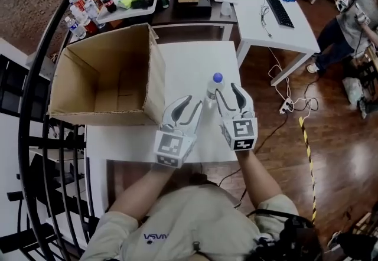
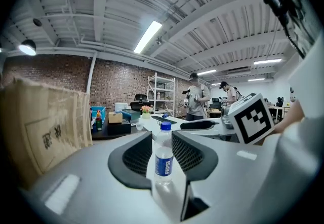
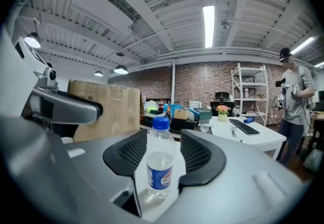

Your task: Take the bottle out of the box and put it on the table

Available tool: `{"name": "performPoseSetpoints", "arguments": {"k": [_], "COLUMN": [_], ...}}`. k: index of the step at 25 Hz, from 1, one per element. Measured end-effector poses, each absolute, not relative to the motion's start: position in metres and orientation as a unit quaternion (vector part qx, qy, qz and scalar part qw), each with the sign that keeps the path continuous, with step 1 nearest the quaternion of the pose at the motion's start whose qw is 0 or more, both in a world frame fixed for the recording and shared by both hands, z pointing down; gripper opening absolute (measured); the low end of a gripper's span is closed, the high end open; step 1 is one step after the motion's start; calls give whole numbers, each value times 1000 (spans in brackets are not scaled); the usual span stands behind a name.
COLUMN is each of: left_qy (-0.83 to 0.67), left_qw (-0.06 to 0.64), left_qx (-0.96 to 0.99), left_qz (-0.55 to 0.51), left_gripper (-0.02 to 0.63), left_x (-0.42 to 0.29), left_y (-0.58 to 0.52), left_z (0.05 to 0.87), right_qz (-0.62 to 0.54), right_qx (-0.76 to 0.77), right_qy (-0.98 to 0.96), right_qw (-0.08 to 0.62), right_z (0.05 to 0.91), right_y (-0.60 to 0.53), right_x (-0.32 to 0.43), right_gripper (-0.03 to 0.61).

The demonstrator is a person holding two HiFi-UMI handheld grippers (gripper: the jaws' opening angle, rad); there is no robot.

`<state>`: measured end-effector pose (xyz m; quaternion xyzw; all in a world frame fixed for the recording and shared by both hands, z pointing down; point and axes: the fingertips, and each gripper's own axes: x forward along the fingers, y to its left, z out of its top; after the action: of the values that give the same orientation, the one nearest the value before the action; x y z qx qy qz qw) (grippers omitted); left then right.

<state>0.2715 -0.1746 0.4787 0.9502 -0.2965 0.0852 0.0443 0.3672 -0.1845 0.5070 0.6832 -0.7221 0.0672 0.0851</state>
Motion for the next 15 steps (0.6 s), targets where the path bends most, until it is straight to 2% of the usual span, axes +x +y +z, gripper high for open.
{"name": "performPoseSetpoints", "arguments": {"k": [4,8,11,15], "left_qy": [-299,-311,-323,-345], "left_qw": [37,45,48,47], "left_qx": [951,948,944,937], "left_qz": [65,48,41,36], "left_gripper": [112,89,35,17], "left_x": [260,237,210,156], "left_y": [-163,-151,-139,-120], "left_z": [453,432,422,413], "right_qz": [48,48,52,53], "right_qx": [676,677,679,676], "right_qy": [-732,-732,-731,-734], "right_qw": [70,59,43,34], "right_z": [472,450,436,424], "right_y": [-161,-149,-134,-100], "right_x": [345,326,309,268], "right_gripper": [85,25,8,2]}}
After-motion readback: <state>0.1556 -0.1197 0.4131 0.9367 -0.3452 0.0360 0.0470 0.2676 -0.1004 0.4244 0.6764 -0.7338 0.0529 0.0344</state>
